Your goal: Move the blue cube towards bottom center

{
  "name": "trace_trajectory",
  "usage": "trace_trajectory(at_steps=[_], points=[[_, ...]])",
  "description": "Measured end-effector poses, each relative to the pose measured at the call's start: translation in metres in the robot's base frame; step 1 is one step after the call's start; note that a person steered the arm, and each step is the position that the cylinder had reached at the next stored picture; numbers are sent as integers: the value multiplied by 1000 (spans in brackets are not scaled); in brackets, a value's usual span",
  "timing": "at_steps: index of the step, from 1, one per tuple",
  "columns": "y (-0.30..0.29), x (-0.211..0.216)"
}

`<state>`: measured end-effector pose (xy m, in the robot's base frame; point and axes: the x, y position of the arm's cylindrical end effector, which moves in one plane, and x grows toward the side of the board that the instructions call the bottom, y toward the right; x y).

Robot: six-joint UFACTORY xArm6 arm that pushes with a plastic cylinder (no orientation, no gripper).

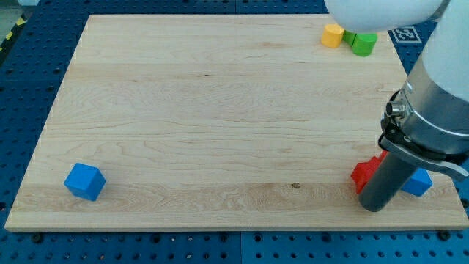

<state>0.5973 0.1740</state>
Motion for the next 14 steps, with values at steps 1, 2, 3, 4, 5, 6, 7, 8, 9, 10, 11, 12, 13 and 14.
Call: trace_trajectory(at_steps=[1,2,3,4,5,6,7,8,9,10,11,12,13,14], points=[[-2,5],[-12,11],[-62,17],[-113,8],[-158,4],[-202,4],[-252,4],[-304,5],[-364,11],[-396,21],[-405,13],[-404,-41],[-403,-56],[-397,-48]])
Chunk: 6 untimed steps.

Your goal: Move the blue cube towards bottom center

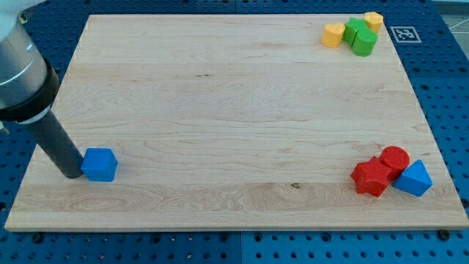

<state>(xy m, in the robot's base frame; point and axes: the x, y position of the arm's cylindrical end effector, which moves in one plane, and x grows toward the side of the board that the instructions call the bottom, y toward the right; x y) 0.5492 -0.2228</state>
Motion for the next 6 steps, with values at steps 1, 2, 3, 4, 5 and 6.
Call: trace_trajectory(at_steps=[1,2,3,4,5,6], points=[[41,3],[96,3],[145,3],[195,3],[245,3],[270,9]])
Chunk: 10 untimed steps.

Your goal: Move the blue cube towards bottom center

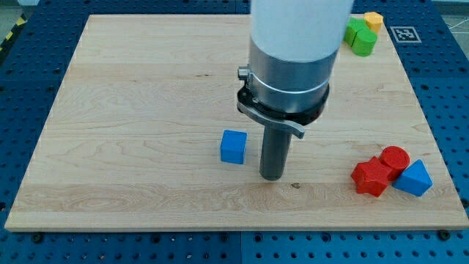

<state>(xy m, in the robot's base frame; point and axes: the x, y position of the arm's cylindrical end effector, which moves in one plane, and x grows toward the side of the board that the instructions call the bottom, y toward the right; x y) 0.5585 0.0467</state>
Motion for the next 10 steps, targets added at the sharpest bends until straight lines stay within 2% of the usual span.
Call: trace_trajectory(at_steps=[1,3,4,5,6,9,10], points=[[-33,27],[-106,23],[-103,-48],[-103,-62],[-87,-62],[15,-58],[22,-61]])
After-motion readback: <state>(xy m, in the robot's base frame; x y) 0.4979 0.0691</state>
